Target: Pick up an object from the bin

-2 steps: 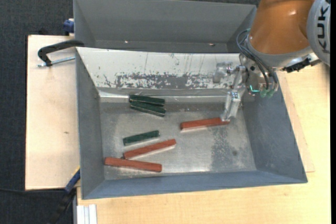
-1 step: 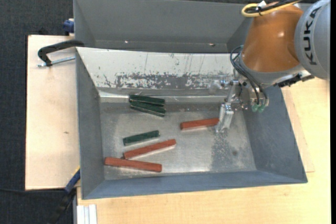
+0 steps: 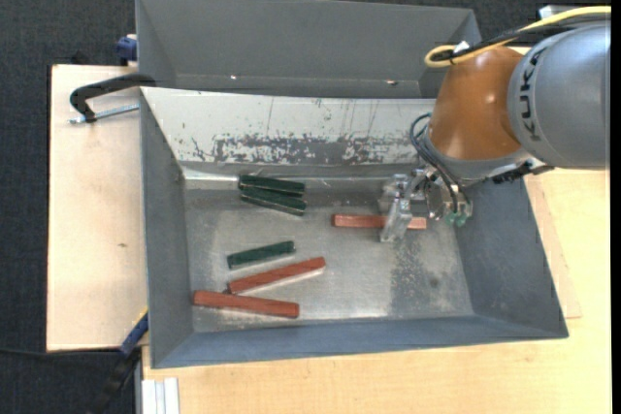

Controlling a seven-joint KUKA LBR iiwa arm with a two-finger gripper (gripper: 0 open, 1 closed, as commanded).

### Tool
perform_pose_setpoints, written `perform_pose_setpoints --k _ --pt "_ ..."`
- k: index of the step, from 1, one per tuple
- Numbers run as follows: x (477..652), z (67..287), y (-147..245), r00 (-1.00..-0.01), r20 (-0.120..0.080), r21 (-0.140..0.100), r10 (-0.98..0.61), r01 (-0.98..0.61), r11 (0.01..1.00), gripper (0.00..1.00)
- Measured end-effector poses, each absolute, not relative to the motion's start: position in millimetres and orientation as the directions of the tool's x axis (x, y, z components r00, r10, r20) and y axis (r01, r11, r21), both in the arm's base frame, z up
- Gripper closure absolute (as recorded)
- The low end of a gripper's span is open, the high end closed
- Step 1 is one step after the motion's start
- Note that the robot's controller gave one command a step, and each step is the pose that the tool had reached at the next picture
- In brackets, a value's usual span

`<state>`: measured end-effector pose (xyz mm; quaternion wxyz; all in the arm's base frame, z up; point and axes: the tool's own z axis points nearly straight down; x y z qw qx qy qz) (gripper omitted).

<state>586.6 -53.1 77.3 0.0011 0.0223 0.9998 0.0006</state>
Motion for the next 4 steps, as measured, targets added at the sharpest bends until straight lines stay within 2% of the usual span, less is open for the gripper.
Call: perform_pose_setpoints --k 1,2,3,4 --pt "586.6 77 -53 -0.999 -0.002 0.001 0.044 0.044 0.999 1.0" --pt "575.3 198 -34 -0.999 -0.006 0.001 0.041 0.041 0.999 1.0" --pt "575.3 198 -34 -0.999 -0.005 0.001 0.041 0.041 0.999 1.0" --pt "578.5 249 -64 -0.974 -0.006 -0.002 -0.227 -0.227 0.974 1.0"
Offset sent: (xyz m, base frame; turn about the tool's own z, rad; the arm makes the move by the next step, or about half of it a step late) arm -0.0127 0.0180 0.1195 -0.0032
